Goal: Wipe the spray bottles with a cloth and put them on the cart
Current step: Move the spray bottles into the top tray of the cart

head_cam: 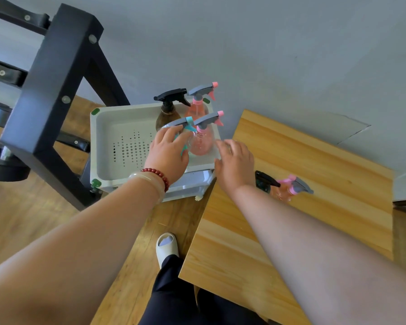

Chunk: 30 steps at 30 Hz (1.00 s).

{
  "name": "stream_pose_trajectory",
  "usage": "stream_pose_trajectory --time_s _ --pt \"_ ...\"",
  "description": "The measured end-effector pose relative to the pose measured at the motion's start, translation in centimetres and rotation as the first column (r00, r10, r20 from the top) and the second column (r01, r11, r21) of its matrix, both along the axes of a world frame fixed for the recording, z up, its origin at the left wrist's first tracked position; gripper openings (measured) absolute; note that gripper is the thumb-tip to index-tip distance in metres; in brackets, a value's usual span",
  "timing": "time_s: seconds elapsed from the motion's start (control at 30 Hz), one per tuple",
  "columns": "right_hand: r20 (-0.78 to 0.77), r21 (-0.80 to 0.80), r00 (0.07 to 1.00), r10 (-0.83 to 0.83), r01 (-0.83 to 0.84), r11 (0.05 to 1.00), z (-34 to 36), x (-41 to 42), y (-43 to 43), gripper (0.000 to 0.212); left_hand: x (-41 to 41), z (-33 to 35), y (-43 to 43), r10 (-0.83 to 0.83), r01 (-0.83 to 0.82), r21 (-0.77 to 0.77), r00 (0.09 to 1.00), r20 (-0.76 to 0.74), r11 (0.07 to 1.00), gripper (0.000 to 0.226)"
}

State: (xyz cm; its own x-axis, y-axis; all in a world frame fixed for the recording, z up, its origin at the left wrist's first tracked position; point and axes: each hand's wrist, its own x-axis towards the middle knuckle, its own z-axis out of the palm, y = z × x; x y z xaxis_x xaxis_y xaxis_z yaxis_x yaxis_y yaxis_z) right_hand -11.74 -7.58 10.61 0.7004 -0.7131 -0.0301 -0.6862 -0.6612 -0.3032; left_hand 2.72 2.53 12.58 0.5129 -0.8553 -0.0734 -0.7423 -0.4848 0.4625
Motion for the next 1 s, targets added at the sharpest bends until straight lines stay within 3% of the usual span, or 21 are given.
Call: stream_pose_trajectory --time_s 0.4,0.53,0.87,1.0 --pt "0.034 -0.043 0.989 -0.143 0.144 0.989 -1.2 -11.8 -0.4 0.043 -9.5 -1.4 -1.7 -0.11 0.113 0.086 0.993 -0.034 0.99 0.047" --pt "-0.042 0.026 0.985 -0.169 0.17 0.985 -1.6 -15.2 -0.8 0.045 -12.1 -2.0 -2.0 -0.144 0.151 0.123 0.987 -0.07 0.981 0.046" --pt "-0.044 0.054 0.98 -0.196 0.198 0.979 -3.3 -19.7 -2.2 0.041 -16.9 -3.6 -4.0 -0.197 0.207 0.209 0.978 -0.067 0.956 0.047" --pt "-0.036 0.083 0.978 -0.207 0.21 0.974 -3.9 -20.4 -2.8 0.056 -17.2 -4.0 -5.6 -0.224 0.231 0.211 0.973 -0.054 0.95 0.051"
